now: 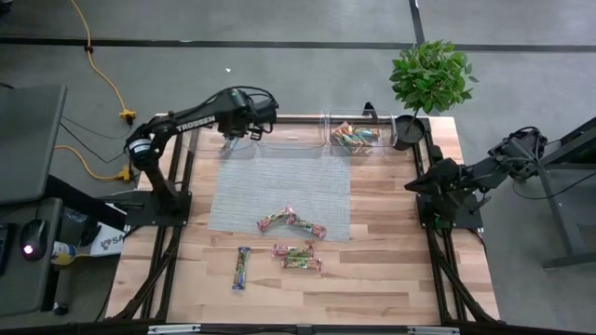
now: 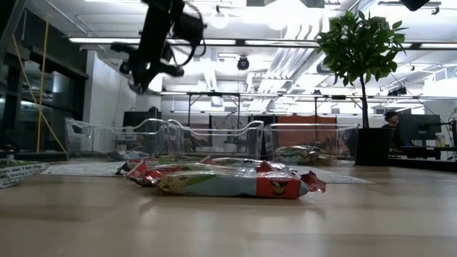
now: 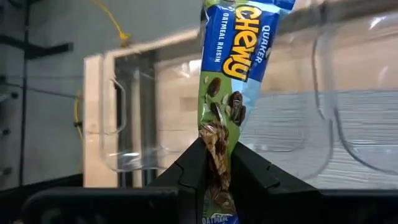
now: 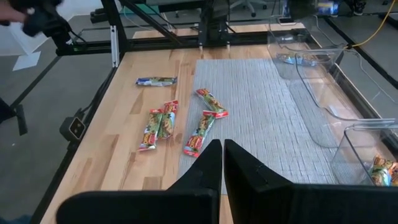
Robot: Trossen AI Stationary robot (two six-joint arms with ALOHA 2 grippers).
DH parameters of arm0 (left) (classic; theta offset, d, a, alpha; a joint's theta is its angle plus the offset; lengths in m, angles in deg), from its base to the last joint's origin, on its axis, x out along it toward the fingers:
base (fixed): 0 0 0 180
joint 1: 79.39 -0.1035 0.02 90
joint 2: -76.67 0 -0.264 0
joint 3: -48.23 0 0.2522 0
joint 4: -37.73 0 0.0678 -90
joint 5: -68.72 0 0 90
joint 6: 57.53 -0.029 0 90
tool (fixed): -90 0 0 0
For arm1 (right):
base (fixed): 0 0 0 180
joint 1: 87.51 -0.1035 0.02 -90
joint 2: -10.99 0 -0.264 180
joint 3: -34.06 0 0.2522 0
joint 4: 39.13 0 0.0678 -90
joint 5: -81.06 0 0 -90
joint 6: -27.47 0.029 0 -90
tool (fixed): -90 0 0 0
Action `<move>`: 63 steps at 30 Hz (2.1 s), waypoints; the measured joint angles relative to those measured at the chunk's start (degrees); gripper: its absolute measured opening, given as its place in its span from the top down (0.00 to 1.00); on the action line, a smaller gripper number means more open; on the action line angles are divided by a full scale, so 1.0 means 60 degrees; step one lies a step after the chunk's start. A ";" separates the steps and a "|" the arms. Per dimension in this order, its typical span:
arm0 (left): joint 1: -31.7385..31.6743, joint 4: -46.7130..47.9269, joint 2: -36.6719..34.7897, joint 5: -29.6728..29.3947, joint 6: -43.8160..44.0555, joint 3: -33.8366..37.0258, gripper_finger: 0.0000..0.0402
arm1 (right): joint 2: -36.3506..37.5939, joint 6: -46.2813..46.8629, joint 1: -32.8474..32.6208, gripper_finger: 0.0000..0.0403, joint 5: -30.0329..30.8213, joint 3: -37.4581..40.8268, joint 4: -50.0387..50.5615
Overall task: Pick and place Granola Bars by type
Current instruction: Put the blue granola bar into the left transparent bin
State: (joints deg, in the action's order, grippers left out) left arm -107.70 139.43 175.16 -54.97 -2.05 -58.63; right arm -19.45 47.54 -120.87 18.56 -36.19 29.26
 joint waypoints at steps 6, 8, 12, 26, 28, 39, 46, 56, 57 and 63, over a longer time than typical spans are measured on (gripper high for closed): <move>-0.0723 -0.1163 -0.0013 0.0673 -0.0445 0.1403 0.86 | 0.0003 0.0204 0.0002 1.00 0.0071 0.0000 0.0000; -0.0907 -0.1473 -0.0004 0.0868 -0.0453 0.1861 0.86 | 0.0000 0.0336 -0.0001 1.00 0.0071 0.0000 0.0000; -0.1228 -0.1630 -0.0004 0.0997 -0.0455 0.2414 0.86 | 0.0004 0.0532 -0.0001 1.00 0.0067 0.0000 0.0000; -0.1217 -0.2642 -0.0062 0.0574 -0.2313 0.2590 0.58 | 0.0000 0.0582 0.0001 1.00 0.0159 0.0000 0.0006; -0.1190 -0.2851 -0.0281 0.0739 -0.2363 0.2590 0.54 | 0.0002 0.0583 0.0002 1.00 0.0166 0.0000 0.0055; 0.0573 -0.2834 -0.4105 0.2409 -0.0948 0.2587 0.49 | 0.0000 0.0579 -0.0002 1.00 0.0173 0.0000 0.0351; 0.4410 -0.1329 -0.5083 0.2072 0.3541 0.2583 0.49 | 0.0004 0.0395 0.0002 1.00 0.0197 0.0000 0.0357; 0.9841 -0.2596 -0.3772 0.1666 1.0782 0.4165 0.49 | 0.0004 0.0090 0.0001 1.00 0.0188 0.0000 0.0355; 1.0169 -0.3106 -0.3472 0.1849 1.1258 0.4422 0.49 | 0.0004 0.0069 -0.0002 1.00 0.0184 0.0000 0.0357; 1.0805 -0.5209 -0.1729 0.3256 1.2051 0.4773 0.49 | 0.0004 -0.0369 -0.0002 1.00 -0.0161 0.0000 0.0353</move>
State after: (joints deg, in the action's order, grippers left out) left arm -42.87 108.18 164.79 -35.43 70.25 -29.99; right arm -19.43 45.33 -120.88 17.59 -36.19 31.38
